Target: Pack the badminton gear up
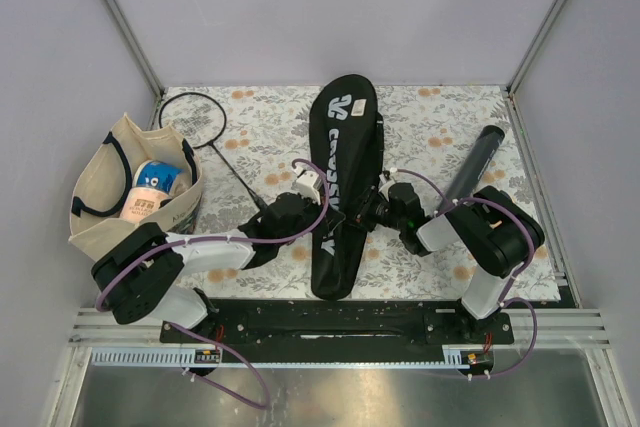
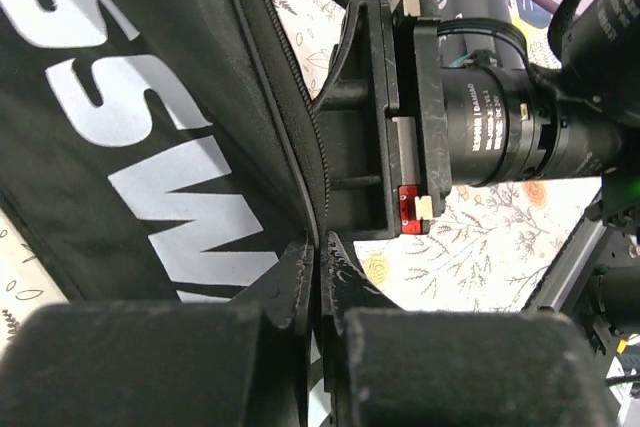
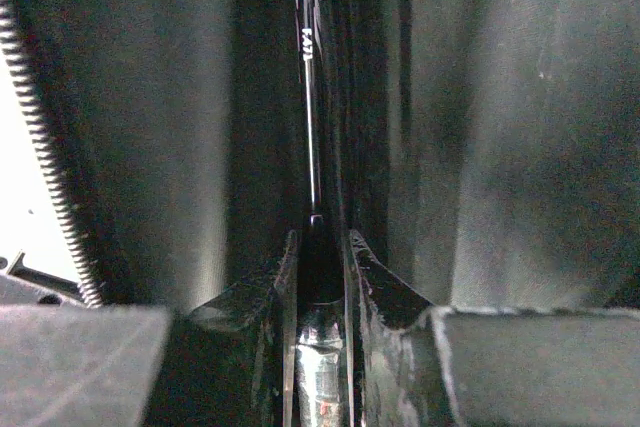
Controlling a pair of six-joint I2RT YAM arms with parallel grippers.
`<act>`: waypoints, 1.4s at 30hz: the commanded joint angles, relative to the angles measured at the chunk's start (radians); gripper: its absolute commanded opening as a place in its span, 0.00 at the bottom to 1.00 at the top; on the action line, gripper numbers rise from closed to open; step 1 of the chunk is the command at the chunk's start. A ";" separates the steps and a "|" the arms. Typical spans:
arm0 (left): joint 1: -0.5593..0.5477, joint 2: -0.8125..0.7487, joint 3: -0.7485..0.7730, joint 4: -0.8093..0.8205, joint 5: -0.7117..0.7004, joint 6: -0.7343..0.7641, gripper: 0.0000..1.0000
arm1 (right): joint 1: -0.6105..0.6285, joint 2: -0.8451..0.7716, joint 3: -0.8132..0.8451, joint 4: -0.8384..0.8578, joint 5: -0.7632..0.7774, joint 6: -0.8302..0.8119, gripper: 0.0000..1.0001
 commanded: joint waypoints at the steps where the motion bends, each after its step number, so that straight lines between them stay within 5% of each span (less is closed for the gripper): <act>1: -0.041 0.009 -0.020 0.137 0.160 -0.096 0.00 | 0.000 0.008 0.074 0.043 0.301 0.026 0.00; 15: -0.041 0.009 -0.078 0.185 -0.009 -0.208 0.00 | 0.038 0.026 0.114 -0.014 0.336 -0.087 0.00; 22: -0.041 -0.019 -0.060 0.032 -0.179 -0.232 0.00 | 0.038 0.014 0.165 -0.120 0.247 -0.172 0.13; 26: -0.041 -0.016 -0.032 -0.045 -0.228 -0.237 0.01 | 0.037 -0.003 0.170 -0.158 0.207 -0.179 0.36; 29: -0.041 -0.007 -0.005 -0.079 -0.237 -0.223 0.10 | 0.037 -0.058 0.163 -0.250 0.212 -0.204 0.52; 33: -0.041 -0.003 0.034 -0.118 -0.253 -0.206 0.36 | 0.037 -0.162 0.147 -0.379 0.232 -0.256 0.61; 37: -0.041 -0.014 0.093 -0.216 -0.290 -0.185 0.53 | 0.037 -0.250 0.134 -0.499 0.252 -0.293 0.59; 42: -0.041 -0.040 0.218 -0.440 -0.388 -0.136 0.61 | 0.037 -0.374 0.101 -0.633 0.307 -0.313 0.58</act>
